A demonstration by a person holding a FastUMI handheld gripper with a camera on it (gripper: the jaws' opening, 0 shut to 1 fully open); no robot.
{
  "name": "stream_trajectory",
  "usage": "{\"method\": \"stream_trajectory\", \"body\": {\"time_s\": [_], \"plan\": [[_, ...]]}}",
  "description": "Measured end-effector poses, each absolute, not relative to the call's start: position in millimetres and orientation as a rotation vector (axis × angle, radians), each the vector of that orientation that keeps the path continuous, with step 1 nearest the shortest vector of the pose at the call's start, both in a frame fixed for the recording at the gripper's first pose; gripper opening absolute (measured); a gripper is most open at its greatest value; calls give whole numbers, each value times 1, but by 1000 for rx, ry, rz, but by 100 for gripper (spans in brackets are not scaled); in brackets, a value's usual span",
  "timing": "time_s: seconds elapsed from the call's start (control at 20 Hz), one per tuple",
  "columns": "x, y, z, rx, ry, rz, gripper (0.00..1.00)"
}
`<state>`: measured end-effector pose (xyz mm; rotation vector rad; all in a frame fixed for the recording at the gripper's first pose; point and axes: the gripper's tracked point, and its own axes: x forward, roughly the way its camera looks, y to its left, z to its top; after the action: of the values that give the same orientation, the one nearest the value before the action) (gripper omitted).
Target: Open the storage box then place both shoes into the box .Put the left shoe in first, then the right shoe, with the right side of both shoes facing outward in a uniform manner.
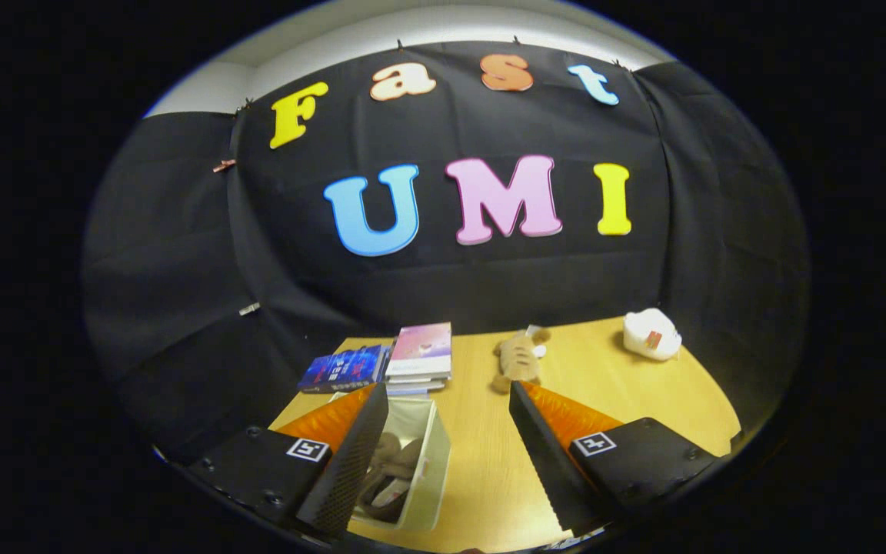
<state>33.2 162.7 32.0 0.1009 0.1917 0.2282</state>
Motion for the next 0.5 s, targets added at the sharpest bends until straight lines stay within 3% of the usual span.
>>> {"method": "stream_trajectory", "body": {"time_s": [0.25,0.5], "plan": [[26,113,60,24,121,209,99],[28,50,57,-44,114,89,99]]}}
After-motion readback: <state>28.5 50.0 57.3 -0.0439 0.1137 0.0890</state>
